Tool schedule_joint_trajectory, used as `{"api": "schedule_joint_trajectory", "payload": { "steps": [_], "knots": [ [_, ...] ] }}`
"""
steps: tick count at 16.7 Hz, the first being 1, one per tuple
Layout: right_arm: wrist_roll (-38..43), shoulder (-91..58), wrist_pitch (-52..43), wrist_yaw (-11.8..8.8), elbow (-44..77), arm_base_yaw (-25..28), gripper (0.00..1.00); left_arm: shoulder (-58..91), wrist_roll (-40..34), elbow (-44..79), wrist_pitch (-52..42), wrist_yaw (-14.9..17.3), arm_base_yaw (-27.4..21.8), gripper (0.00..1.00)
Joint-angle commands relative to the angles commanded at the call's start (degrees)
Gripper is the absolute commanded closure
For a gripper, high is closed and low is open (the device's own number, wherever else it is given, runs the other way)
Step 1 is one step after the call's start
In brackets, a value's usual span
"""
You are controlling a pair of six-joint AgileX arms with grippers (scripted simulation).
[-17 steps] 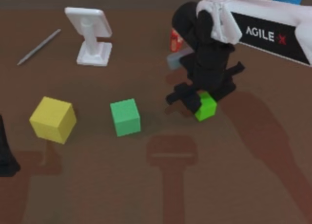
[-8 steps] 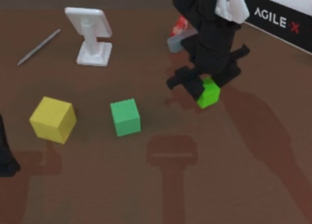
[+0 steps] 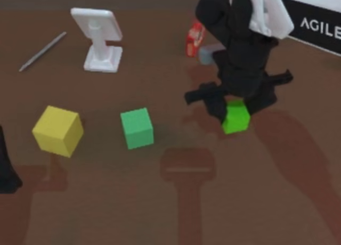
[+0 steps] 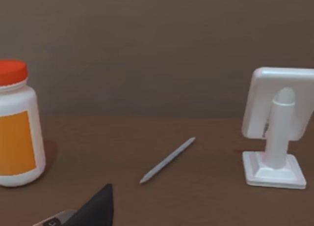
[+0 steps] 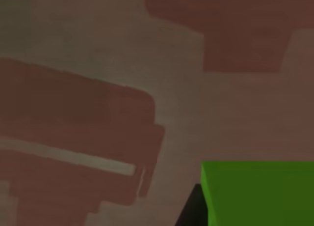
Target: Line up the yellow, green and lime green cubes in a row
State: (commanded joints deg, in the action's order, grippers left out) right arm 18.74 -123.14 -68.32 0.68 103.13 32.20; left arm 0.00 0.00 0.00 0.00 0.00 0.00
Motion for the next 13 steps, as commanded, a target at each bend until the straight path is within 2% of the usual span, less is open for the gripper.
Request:
{"api": "schedule_joint_trajectory", "payload": {
  "steps": [5, 13],
  "knots": [
    [14.53, 9.91, 3.42, 0.31, -13.76, 2.27, 1.0, 0.0, 0.0, 0.0, 0.0, 0.0, 0.0, 0.0],
    [16.34, 11.09, 4.88, 0.31, -16.16, 2.4, 1.0, 0.0, 0.0, 0.0, 0.0, 0.0, 0.0, 0.0]
  ]
}}
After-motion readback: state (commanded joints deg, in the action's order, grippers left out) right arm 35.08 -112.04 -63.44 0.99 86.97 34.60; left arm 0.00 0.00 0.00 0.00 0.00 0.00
